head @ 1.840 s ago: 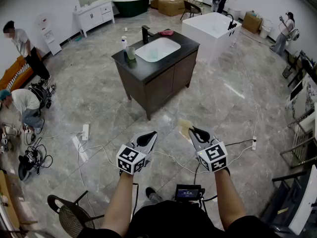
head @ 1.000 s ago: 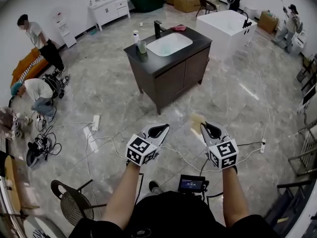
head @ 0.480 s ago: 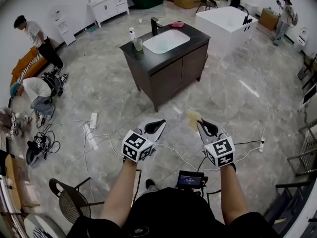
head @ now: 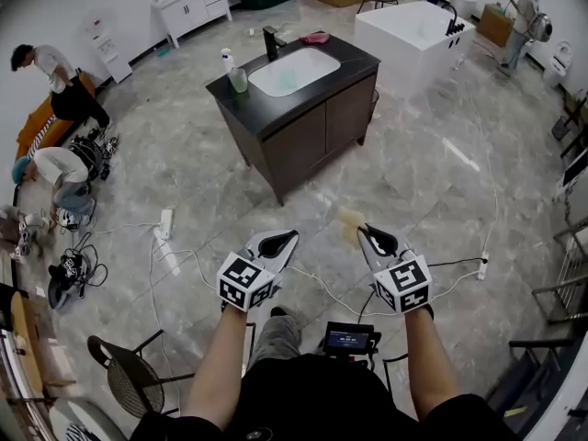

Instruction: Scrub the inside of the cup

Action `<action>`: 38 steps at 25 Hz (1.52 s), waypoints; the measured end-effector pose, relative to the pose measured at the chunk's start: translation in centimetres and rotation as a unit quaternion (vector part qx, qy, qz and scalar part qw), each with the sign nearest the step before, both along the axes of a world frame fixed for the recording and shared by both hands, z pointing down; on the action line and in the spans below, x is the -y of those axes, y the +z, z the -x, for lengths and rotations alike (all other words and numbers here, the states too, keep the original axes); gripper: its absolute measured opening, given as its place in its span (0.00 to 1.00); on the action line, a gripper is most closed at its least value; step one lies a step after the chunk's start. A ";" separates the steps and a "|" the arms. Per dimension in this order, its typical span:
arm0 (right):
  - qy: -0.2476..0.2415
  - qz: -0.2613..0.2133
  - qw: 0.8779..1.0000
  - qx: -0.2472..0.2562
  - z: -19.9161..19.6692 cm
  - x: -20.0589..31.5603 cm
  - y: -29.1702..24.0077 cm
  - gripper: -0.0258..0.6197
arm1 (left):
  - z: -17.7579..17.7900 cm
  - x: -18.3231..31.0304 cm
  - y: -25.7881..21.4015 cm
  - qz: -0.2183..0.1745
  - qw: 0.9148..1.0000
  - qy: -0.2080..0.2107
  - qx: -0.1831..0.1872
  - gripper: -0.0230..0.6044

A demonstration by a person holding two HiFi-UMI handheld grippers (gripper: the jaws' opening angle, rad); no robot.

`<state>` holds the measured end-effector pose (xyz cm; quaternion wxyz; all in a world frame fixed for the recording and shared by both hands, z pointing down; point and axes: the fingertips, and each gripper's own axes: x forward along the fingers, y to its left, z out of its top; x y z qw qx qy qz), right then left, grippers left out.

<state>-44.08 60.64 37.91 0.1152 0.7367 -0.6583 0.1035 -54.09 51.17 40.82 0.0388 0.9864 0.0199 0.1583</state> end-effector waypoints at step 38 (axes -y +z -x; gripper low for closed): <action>0.030 0.026 0.999 0.011 -26.2 31.6 1.2 0.10 | -26.4 32.2 1.6 0.023 0.999 0.026 -0.018 0.04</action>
